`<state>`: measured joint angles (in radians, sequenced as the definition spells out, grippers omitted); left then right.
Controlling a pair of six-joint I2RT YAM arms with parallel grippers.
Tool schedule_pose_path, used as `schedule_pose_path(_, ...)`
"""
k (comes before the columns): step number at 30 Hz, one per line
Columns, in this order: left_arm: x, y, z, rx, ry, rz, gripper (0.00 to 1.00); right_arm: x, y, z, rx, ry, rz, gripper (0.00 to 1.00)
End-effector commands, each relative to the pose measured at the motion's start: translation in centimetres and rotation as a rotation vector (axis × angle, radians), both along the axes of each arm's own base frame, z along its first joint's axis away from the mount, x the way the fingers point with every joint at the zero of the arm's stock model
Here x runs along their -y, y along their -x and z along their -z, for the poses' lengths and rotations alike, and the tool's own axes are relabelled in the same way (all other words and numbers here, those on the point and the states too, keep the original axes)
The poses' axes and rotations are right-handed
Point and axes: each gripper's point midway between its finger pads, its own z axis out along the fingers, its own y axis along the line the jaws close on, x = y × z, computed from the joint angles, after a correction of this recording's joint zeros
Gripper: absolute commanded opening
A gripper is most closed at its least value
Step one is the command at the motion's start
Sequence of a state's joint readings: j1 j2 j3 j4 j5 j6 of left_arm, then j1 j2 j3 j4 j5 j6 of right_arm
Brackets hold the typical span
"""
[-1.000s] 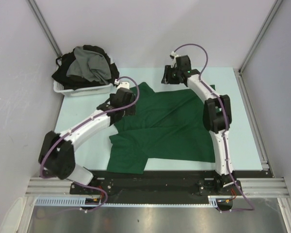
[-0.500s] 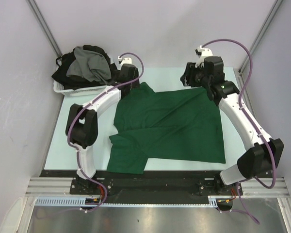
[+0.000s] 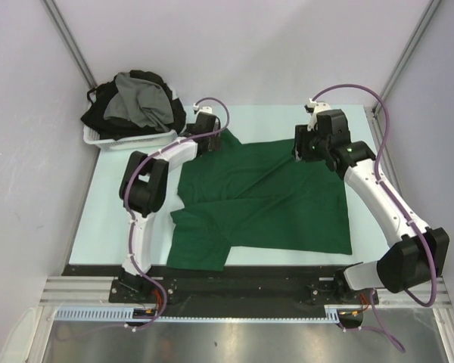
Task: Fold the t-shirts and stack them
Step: Flatten out the tshirt
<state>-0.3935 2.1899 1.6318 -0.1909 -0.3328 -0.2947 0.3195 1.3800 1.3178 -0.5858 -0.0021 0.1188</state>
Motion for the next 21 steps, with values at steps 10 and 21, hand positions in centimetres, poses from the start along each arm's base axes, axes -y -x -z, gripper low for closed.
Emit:
schedule_pose_path(10,-3.1,-5.3,-2.8,0.095,0.022,-0.120,0.75,0.8,0.7,-0.1,-0.003,0.037,0.008,0.52)
schedule_pose_path(21,-4.7,-4.6,-0.8,-0.005,0.050,-0.161,0.75,0.3,-0.1,-0.1,-0.013,0.026,0.011,0.52)
